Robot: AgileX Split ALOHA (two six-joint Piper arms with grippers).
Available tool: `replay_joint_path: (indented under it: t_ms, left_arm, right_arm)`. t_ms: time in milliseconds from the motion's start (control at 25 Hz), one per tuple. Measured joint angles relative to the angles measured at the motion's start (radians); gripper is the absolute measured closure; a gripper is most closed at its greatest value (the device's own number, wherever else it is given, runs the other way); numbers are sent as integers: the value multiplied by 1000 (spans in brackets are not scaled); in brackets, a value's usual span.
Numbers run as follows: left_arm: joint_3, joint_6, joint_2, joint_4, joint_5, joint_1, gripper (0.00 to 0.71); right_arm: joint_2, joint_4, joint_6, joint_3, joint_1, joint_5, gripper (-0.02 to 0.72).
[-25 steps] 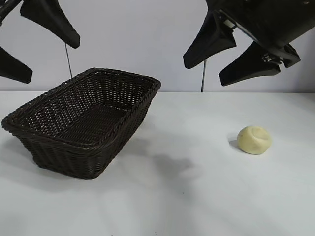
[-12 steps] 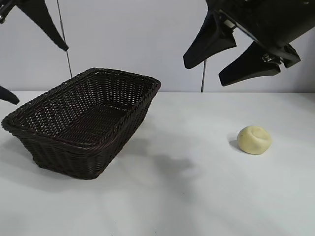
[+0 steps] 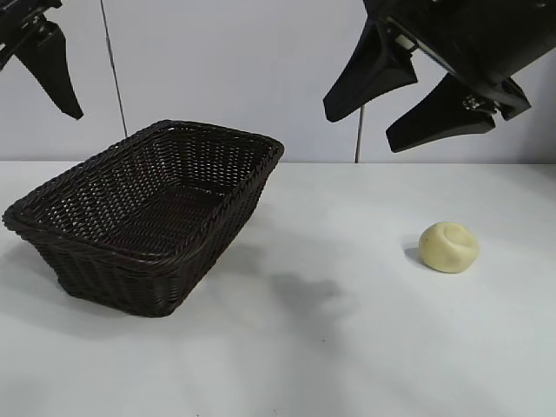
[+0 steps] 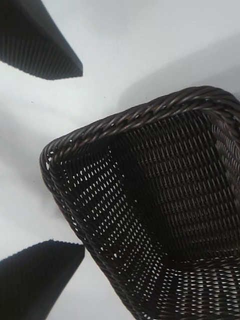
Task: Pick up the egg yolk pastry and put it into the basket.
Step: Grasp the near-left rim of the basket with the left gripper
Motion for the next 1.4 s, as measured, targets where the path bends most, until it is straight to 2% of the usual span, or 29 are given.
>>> replay_joint_path:
  t_ms: [560, 680, 880, 1040, 1200, 1400]
  left_arm:
    - [0, 0, 281, 1, -110, 0, 84]
    - [0, 0, 285, 1, -112, 0, 165]
    - [0, 0, 285, 1, -113, 0, 394]
    - [0, 0, 285, 0, -120, 0, 525]
    - [-1, -15, 285, -2, -140, 0, 608]
    - [-7, -9, 285, -22, -130, 0, 610]
  right_arm:
    - [0, 0, 0, 0, 0, 4, 164]
    - [0, 0, 0, 0, 0, 8, 164]
    - [0, 0, 0, 0, 0, 14, 164]
    - [0, 0, 0, 0, 0, 14, 164]
    - [0, 0, 0, 0, 0, 14, 164]
    - [0, 0, 0, 0, 0, 14, 164]
